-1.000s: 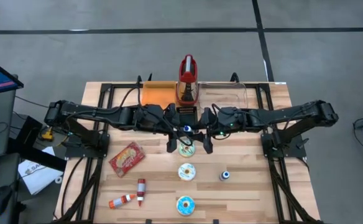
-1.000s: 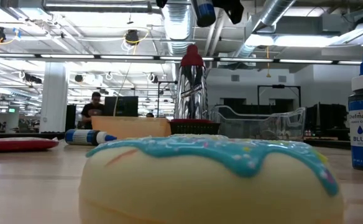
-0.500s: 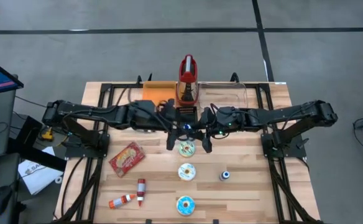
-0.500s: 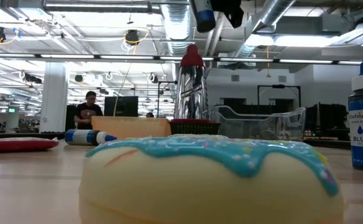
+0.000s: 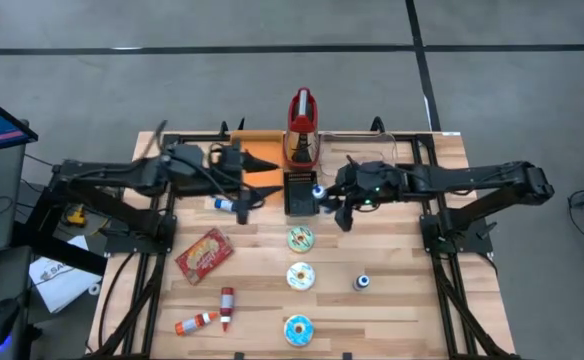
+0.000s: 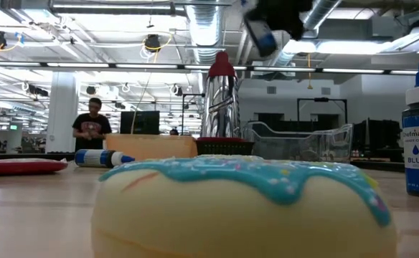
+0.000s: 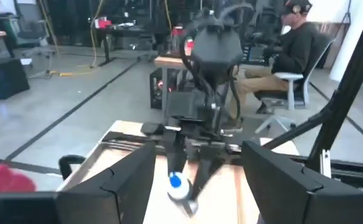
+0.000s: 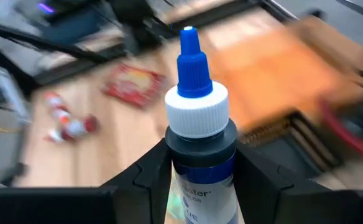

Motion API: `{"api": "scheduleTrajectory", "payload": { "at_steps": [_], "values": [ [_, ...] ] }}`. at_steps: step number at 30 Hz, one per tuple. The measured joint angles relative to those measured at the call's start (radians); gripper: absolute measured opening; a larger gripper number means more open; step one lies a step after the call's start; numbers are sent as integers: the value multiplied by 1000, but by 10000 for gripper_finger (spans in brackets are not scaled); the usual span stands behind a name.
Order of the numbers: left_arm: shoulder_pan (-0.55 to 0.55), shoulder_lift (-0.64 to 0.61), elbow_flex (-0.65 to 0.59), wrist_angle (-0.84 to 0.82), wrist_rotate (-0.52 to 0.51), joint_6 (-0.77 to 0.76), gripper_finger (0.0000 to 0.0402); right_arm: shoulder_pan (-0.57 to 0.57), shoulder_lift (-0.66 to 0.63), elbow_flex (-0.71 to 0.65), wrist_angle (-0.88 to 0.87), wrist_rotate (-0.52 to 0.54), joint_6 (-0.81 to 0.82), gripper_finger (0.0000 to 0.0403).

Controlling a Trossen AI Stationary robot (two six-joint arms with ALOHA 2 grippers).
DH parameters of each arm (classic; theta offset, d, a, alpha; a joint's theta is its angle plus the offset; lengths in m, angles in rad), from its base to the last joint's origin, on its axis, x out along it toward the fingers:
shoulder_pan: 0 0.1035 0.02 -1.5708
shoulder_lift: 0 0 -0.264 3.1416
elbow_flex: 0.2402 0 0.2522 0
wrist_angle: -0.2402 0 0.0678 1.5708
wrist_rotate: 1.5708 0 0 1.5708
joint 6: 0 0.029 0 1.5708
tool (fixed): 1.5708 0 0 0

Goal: Pick & Place Food Item
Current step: Put the bottom left blue food coloring bottle into the transparent bin

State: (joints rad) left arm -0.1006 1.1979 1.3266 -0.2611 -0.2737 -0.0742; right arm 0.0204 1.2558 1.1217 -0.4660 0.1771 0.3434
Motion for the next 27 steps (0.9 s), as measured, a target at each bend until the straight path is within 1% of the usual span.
{"api": "scheduleTrajectory", "payload": {
  "at_steps": [1,4,5,7,11,13,16,17,19,22,25,27],
  "values": [
    [0,-26,-8,-52,0,-12,226,-9,-13,-1,-31,23,-3,140],
    [-8,-88,-53,-99,-2,-65,219,-54,-73,-56,-50,76,-2,140],
    [-15,-112,-73,-128,-6,-80,217,-71,-96,-85,-38,87,7,140],
    [-33,-152,-116,-118,-6,-121,214,-111,-154,-160,17,98,22,139],
    [-99,-220,-229,-112,-39,-204,209,-200,-278,-344,210,129,42,140],
    [-139,-244,-286,-115,-88,-238,206,-256,-325,-439,331,137,56,140],
    [-199,-255,-367,-38,-158,-269,202,-341,-358,-573,530,145,48,139],
    [-217,-255,-396,-8,-178,-272,200,-364,-352,-611,608,145,43,139],
    [-246,-241,-441,105,-221,-274,197,-406,-326,-678,745,141,37,139],
    [-278,-215,-492,234,-290,-275,191,-459,-238,-742,921,142,23,139],
    [-294,-184,-506,272,-351,-274,187,-497,-118,-747,1038,144,9,139],
    [-298,-164,-505,283,-371,-275,185,-512,-32,-744,1132,142,-11,139]
  ]
}}
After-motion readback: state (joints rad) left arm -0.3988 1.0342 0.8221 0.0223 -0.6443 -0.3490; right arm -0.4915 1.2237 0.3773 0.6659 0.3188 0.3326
